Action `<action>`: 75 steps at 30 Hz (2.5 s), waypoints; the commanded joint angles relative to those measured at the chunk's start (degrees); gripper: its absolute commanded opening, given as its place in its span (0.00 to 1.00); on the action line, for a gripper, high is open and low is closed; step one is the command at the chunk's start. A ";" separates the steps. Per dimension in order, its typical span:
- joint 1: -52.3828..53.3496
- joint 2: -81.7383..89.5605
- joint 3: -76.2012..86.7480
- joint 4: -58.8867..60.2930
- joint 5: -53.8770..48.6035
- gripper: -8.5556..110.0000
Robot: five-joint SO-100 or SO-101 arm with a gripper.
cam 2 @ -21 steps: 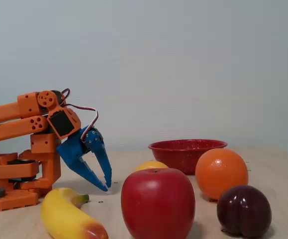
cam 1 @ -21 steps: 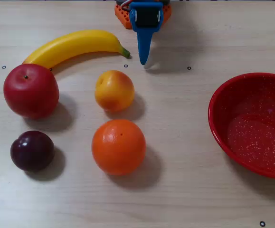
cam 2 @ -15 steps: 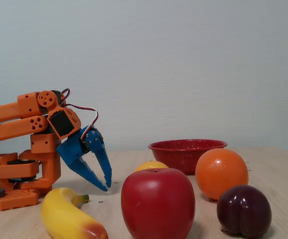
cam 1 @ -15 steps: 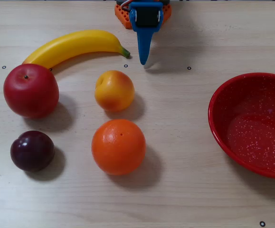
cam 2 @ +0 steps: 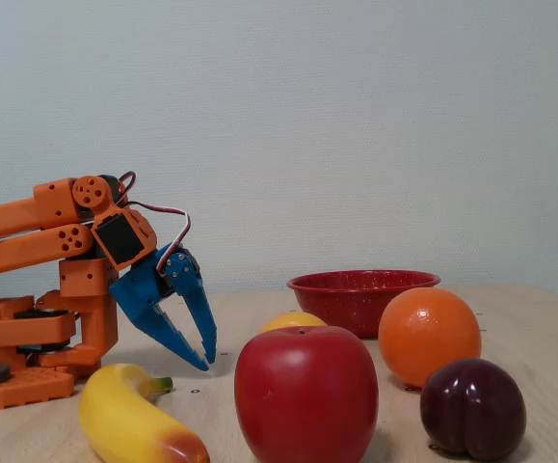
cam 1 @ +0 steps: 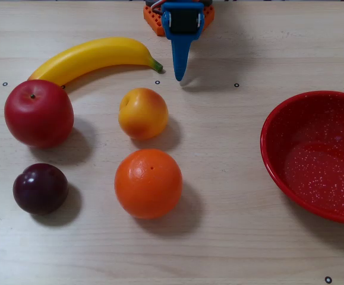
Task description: Put peach in the red bowl.
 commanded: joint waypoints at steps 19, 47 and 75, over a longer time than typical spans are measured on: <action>-2.02 1.23 0.70 0.97 0.79 0.07; -2.02 1.23 0.70 0.97 0.79 0.07; -2.64 1.23 0.70 0.97 -0.62 0.07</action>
